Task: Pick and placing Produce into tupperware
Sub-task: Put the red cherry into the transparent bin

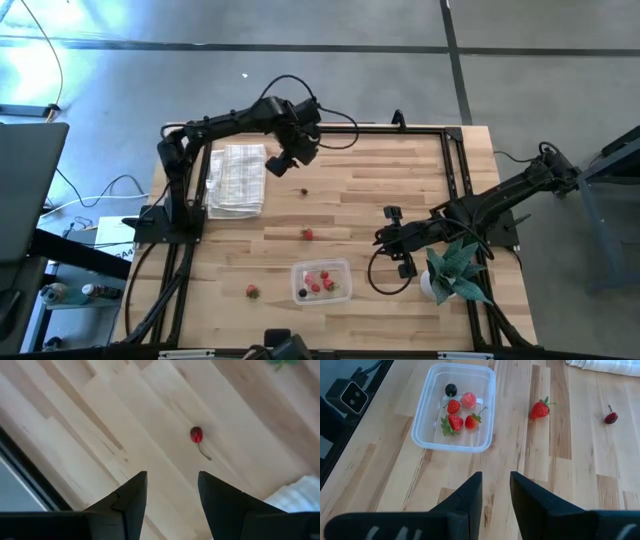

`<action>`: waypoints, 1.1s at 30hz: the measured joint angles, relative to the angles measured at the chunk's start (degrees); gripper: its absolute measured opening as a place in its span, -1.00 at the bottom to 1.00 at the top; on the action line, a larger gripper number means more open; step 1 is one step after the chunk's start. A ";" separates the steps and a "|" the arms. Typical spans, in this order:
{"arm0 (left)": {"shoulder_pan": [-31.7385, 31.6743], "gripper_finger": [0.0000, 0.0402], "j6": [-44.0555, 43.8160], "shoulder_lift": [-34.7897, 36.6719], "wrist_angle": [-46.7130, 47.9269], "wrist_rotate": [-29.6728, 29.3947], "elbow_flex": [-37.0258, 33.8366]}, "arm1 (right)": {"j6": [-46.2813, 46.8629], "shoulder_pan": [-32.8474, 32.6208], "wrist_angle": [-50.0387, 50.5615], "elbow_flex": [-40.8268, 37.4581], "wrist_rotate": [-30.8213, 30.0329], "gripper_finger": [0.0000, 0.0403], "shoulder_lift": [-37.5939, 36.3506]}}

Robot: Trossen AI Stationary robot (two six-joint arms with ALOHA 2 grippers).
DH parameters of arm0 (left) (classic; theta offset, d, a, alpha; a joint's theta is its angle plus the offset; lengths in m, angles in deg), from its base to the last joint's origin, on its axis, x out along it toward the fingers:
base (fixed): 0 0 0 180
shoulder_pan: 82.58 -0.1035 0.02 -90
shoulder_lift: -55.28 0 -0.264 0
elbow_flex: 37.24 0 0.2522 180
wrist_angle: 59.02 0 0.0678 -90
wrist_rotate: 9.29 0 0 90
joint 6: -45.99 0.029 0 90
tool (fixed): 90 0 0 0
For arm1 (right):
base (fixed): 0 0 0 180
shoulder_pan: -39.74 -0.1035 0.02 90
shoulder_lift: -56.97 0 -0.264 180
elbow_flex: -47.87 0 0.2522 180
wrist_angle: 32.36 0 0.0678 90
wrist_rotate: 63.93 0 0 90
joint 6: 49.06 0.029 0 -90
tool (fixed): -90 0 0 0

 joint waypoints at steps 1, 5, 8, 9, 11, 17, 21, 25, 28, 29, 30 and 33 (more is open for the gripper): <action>0.34 -0.16 0.31 -0.49 -0.79 0.02 -0.70 | 0.01 -0.01 0.00 0.00 0.01 -0.55 0.00; 0.92 -0.16 0.69 -4.59 -0.97 -0.57 -1.15 | 0.01 0.00 0.00 0.00 0.01 -0.55 0.00; 1.91 -0.16 0.61 -7.87 -0.94 -1.35 -1.16 | 0.00 -0.01 0.00 0.01 0.00 -0.55 0.00; 2.43 -0.16 0.61 -8.75 -1.07 -1.97 -1.18 | 0.00 0.01 0.00 0.02 0.00 -0.55 0.00; 3.62 -0.16 0.92 -10.00 -1.50 -3.31 -1.18 | 0.01 -0.01 0.00 0.02 -0.01 -0.55 0.00; 7.11 -0.16 3.82 -11.85 -1.85 -5.25 -1.15 | -0.01 -0.01 0.00 0.02 0.01 -0.55 0.00; 7.71 -0.16 3.69 -12.58 -1.78 -5.73 -1.13 | 0.00 -0.01 0.00 0.02 0.00 -0.55 0.00; 7.48 -0.16 2.00 -12.73 -1.20 -5.32 -1.77 | 0.00 0.01 0.00 0.02 0.00 -0.55 0.00; 7.49 -0.16 1.32 -12.73 -1.32 -4.87 -2.87 | 0.00 -0.01 0.00 0.02 -0.01 -0.55 0.00; 7.49 -0.16 0.89 -12.73 -1.68 -4.82 -3.16 | 0.01 0.00 0.00 0.02 -0.01 -0.55 0.00; 7.49 -0.16 0.58 -12.73 -2.05 -4.76 -3.49 | 0.01 -0.01 0.00 0.02 -0.01 -0.55 0.00; 7.54 -0.16 -0.38 -12.73 -3.42 -4.66 -4.51 | 0.00 -0.01 0.00 0.02 -0.01 -0.55 0.00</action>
